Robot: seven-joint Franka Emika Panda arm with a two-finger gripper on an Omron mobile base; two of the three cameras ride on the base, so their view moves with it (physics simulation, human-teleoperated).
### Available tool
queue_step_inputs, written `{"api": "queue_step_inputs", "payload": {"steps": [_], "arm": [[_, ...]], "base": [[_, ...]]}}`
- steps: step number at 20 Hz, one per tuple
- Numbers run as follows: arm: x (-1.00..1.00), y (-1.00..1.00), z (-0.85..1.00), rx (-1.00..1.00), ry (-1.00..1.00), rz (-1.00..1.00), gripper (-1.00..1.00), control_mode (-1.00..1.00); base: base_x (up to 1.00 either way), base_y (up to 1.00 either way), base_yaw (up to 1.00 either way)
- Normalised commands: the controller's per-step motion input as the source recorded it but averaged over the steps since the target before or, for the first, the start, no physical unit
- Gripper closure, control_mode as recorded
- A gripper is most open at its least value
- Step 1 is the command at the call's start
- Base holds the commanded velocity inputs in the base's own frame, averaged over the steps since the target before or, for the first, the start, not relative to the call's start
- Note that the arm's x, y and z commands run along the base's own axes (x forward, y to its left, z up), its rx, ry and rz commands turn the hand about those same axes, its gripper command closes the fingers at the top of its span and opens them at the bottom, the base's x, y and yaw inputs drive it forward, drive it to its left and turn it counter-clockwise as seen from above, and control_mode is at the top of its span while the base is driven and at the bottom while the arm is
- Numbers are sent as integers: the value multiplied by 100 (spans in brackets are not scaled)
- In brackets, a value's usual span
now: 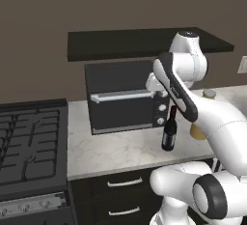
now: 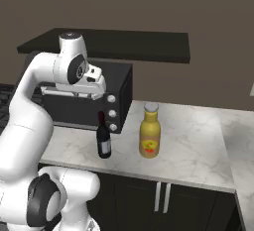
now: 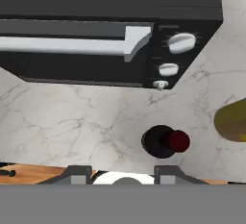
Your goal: There is a wine glass and glass cup on the dining counter. Place the wine bottle next to the wine glass and the juice bottle next to the glass cup.
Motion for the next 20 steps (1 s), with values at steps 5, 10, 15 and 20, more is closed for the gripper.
{"api": "queue_step_inputs", "payload": {"steps": [5,10,15,20], "arm": [[-38,-21,-3,7,-6,-8,-100,-100],[-56,-55,-1,23,-6,-47,-100,-100],[-10,-59,-22,32,7,-29,-100,-100],[0,-71,-2,30,1,-24,-100,-100]], "base": [[0,0,0],[0,0,0],[0,0,0],[0,0,0]]}}
